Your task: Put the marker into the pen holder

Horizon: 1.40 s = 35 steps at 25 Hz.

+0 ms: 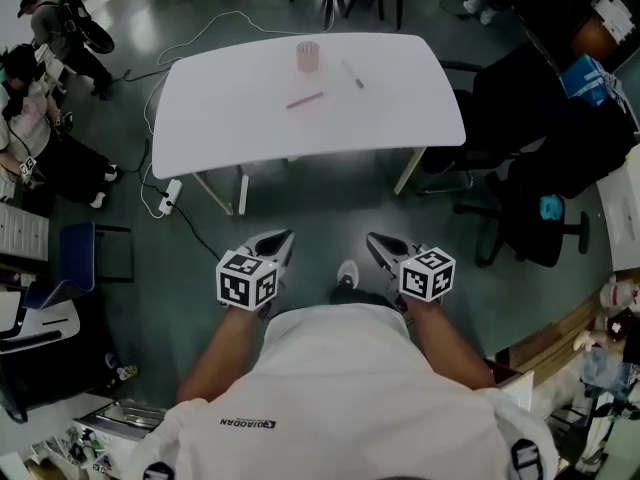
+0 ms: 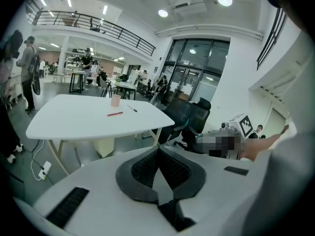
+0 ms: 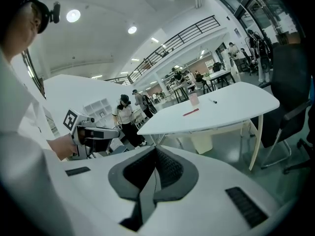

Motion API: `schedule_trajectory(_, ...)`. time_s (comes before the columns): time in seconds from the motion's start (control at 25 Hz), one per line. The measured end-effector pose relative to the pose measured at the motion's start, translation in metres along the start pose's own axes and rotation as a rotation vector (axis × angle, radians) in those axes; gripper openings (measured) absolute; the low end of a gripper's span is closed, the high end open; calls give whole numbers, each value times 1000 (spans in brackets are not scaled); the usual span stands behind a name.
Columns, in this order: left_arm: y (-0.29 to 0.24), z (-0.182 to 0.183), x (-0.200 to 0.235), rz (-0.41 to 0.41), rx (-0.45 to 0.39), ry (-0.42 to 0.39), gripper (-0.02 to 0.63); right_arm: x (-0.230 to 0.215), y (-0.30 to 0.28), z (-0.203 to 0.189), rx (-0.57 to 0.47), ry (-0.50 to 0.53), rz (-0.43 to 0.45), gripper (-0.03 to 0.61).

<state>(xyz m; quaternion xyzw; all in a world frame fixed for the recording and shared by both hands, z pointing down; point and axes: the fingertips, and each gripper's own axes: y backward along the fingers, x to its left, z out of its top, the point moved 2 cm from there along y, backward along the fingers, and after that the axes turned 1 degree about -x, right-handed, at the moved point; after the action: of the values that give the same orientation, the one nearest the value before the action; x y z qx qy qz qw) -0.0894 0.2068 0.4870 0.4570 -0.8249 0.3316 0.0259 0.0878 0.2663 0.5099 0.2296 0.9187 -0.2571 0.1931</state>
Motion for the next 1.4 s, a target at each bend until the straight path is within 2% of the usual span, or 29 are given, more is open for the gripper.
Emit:
schedule_trajectory(0.48, -91, 76, 8, 45, -11, -26, 26, -93, -23, 73, -20, 27, 49, 18)
schedule_trajectory(0.72, -127, 105, 2, 64, -28, -42, 26, -138, -13, 91, -28, 31, 40, 18)
schedule_trajectory(0.92, -138, 104, -8, 77, 0, -36, 26, -155, -6, 97, -21, -3, 61, 18)
schedule_trajectory(1.08, -143, 105, -7, 94, 16, -17, 26, -159, -9, 106, -17, 9, 84, 18)
schedule_trajectory(1.4, -163, 110, -2, 89, 38, -7, 25, -175, -14, 98, -1, -20, 81, 18)
